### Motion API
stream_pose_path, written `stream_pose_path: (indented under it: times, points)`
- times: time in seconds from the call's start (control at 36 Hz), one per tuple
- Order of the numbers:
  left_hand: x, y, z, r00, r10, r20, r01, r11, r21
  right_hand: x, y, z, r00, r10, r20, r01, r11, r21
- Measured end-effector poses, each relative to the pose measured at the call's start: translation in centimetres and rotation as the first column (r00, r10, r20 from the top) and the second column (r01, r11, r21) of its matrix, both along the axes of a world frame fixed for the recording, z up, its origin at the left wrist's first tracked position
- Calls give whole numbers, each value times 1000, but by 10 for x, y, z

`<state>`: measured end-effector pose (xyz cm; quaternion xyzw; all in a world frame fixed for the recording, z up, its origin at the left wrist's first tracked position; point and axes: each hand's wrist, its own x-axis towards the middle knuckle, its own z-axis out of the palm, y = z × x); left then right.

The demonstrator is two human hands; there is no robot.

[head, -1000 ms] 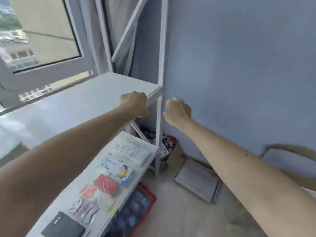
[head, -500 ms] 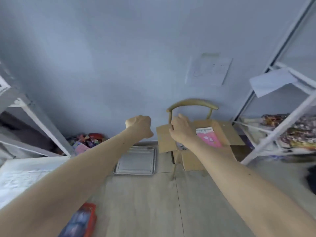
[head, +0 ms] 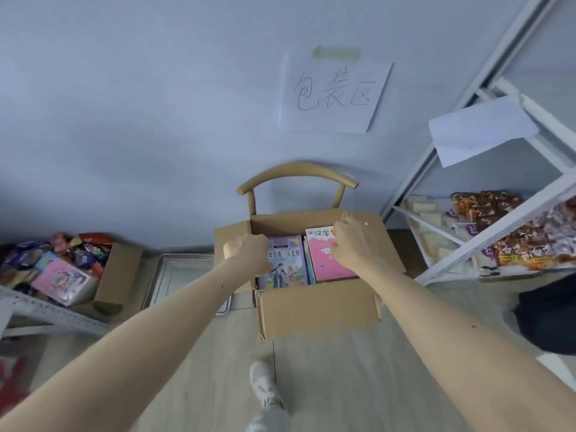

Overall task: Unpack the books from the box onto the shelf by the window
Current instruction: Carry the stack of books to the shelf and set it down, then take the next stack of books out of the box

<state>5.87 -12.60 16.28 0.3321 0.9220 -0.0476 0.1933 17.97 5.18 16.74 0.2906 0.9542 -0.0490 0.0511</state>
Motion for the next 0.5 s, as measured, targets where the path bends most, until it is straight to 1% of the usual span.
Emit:
stream_pose_path:
  times: [0.17,0.25,0.36,0.5]
  points:
    - [-40,68,-58,998,4,67,-1,999,-46,-37,71,-60,998,-41,46,43,999,-28]
    - [-55,99,-88,991,14,130,-6,998,-62,-51,98,-93,995,-41,89,45,998,-50]
    - [-68,133,-127,981,24,195,-9,997,-74,-66,128,-134,986,-15,165,36,992,-123]
    - [-69,166,-179,956,93,279,-63,991,-116,-78,160,-184,966,38,254,7,985,-173]
